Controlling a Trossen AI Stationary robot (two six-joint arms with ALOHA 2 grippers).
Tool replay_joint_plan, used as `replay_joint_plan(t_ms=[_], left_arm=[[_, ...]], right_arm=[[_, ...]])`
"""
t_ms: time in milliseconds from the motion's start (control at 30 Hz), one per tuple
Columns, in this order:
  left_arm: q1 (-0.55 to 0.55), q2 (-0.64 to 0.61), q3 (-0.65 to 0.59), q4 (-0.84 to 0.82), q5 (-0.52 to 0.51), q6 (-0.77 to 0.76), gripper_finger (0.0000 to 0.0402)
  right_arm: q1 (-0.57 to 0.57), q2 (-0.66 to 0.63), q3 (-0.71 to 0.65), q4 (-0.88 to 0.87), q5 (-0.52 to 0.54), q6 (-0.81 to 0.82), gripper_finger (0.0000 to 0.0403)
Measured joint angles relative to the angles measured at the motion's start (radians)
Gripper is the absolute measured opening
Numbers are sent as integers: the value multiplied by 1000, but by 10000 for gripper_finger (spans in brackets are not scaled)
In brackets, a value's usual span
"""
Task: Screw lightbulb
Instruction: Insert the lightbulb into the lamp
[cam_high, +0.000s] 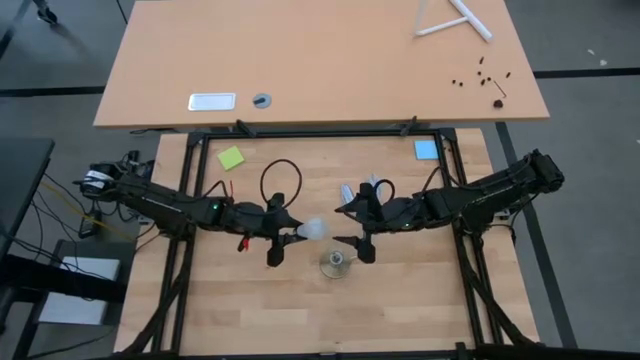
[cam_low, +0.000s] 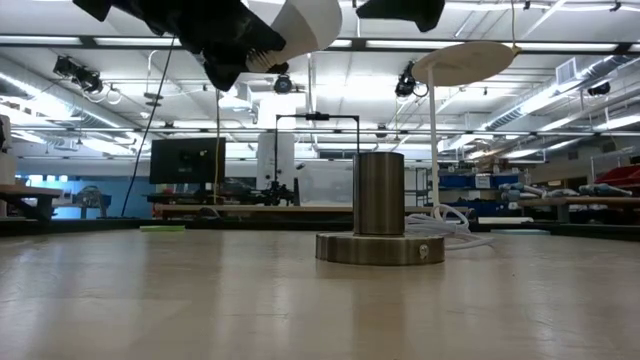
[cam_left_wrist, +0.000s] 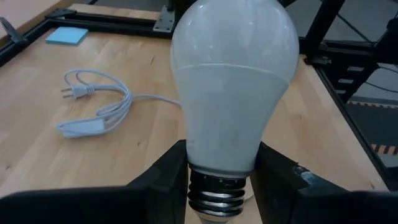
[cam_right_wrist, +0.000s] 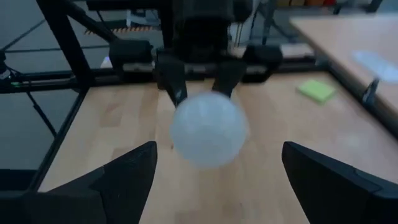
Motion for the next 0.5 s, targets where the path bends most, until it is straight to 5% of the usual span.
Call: replay_joint_plan(t_ms=[500], left_arm=[[-4, 33, 0, 38, -2, 103, 136]], right_arm=[[1, 0, 0, 8, -15, 47, 355]])
